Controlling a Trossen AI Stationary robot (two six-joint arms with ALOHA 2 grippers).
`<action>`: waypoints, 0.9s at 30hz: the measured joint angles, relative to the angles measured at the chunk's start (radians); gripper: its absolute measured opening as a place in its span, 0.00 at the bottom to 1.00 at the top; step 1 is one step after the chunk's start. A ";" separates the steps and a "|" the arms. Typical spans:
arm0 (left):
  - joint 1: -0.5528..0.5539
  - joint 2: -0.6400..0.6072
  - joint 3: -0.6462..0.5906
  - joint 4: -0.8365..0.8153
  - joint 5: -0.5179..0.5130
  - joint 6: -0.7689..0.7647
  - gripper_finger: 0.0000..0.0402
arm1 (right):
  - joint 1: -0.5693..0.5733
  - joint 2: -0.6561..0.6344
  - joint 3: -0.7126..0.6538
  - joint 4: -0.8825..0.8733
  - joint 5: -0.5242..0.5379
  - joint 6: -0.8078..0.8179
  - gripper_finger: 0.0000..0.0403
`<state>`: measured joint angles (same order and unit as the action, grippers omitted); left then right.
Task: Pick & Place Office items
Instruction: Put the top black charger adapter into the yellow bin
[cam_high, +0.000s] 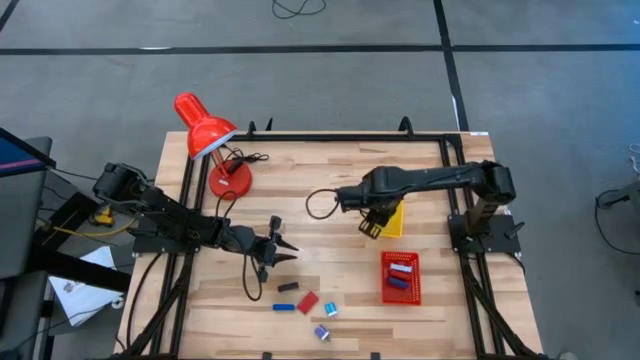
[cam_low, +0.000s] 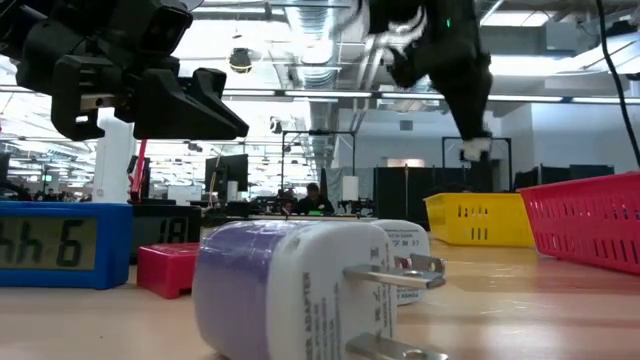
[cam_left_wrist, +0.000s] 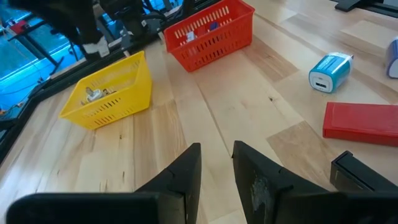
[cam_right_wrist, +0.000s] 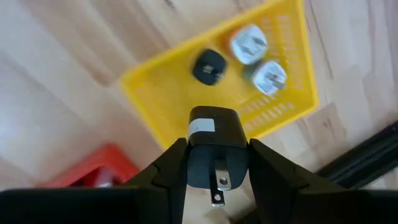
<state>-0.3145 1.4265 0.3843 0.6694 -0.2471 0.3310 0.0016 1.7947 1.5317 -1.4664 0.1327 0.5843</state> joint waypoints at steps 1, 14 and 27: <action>0.000 0.000 0.000 -0.001 0.000 -0.008 0.22 | -0.012 -0.002 -0.024 0.008 0.000 -0.012 0.32; 0.014 0.000 0.000 -0.016 0.000 -0.029 0.22 | -0.082 -0.108 -0.330 0.254 -0.047 -0.057 0.32; 0.013 0.000 0.000 -0.017 0.000 -0.029 0.22 | -0.160 -0.054 -0.392 0.380 -0.054 -0.148 0.35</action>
<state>-0.3012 1.4267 0.3843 0.6519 -0.2466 0.3019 -0.1585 1.7405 1.1400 -1.0868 0.0792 0.4362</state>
